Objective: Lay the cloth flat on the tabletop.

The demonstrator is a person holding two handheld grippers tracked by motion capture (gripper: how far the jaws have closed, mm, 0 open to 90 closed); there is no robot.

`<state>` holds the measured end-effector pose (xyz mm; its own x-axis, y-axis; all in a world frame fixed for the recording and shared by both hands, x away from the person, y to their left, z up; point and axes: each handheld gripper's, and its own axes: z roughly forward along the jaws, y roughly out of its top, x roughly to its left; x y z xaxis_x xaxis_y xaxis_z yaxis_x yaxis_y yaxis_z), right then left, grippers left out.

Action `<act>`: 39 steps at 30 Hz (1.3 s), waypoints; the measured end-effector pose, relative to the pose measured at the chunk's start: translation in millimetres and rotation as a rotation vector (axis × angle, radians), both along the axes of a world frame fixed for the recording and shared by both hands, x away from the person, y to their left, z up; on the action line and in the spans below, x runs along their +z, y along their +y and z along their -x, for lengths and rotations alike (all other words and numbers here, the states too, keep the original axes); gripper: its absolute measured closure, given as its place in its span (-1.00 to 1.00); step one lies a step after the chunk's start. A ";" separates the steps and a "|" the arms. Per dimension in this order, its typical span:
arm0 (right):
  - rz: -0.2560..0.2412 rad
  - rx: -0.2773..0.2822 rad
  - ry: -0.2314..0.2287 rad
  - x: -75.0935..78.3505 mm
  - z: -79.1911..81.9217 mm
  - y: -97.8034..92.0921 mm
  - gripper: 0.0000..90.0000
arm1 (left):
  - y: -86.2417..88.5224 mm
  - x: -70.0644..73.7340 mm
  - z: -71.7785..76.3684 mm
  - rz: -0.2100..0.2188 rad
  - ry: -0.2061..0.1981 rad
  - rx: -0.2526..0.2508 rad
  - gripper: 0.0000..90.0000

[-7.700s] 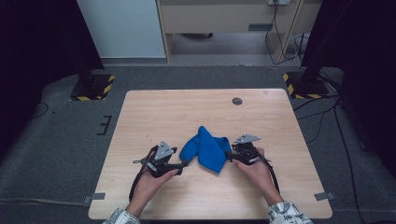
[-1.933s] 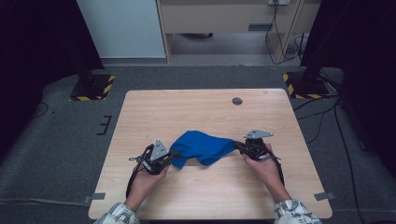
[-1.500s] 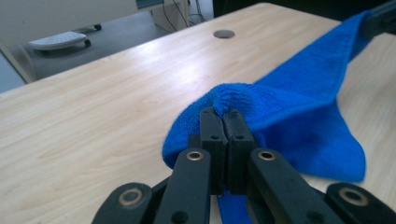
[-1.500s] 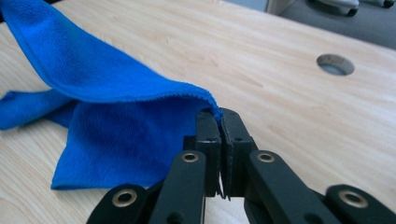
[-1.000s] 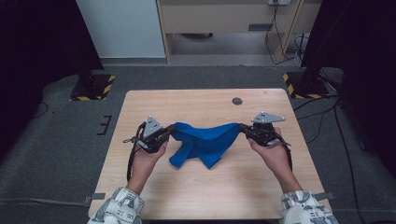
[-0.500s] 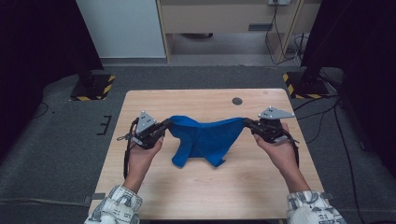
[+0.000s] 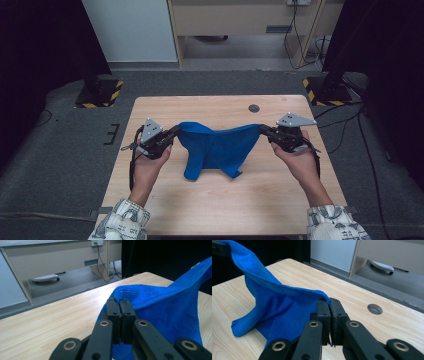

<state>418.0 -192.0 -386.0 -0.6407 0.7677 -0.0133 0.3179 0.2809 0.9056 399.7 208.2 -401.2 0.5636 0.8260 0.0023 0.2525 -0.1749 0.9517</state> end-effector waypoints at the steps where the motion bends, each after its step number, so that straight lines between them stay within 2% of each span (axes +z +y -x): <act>1: 0.001 0.001 0.000 0.1 0.1 0.1 0.95 | 0.3 0.6 -0.1 -0.002 -0.001 -0.001 0.96; 9: -0.010 0.006 -0.013 5.4 4.4 -1.5 0.95 | 2.6 14.0 7.5 0.004 -0.036 -0.010 0.96; 15: -0.014 0.016 -0.038 15.9 11.5 -3.0 0.95 | 3.1 26.0 16.0 0.006 -0.065 -0.018 0.96; 24: -0.030 0.019 -0.076 33.3 21.4 -7.8 0.95 | 2.3 36.5 24.5 0.016 -0.093 -0.032 0.96; 30: -0.034 0.020 -0.090 40.8 25.6 -11.6 0.95 | -0.1 38.5 26.6 0.015 -0.095 -0.040 0.96; 39: -0.030 0.020 -0.090 42.0 23.4 -12.3 0.95 | -1.8 39.1 23.6 0.018 -0.090 -0.037 0.96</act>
<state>394.5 -204.2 -344.0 -0.6534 0.7554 -0.0491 0.2292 0.2592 0.9382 376.2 206.4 -362.1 0.5918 0.8051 0.0395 0.1592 -0.1648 0.9734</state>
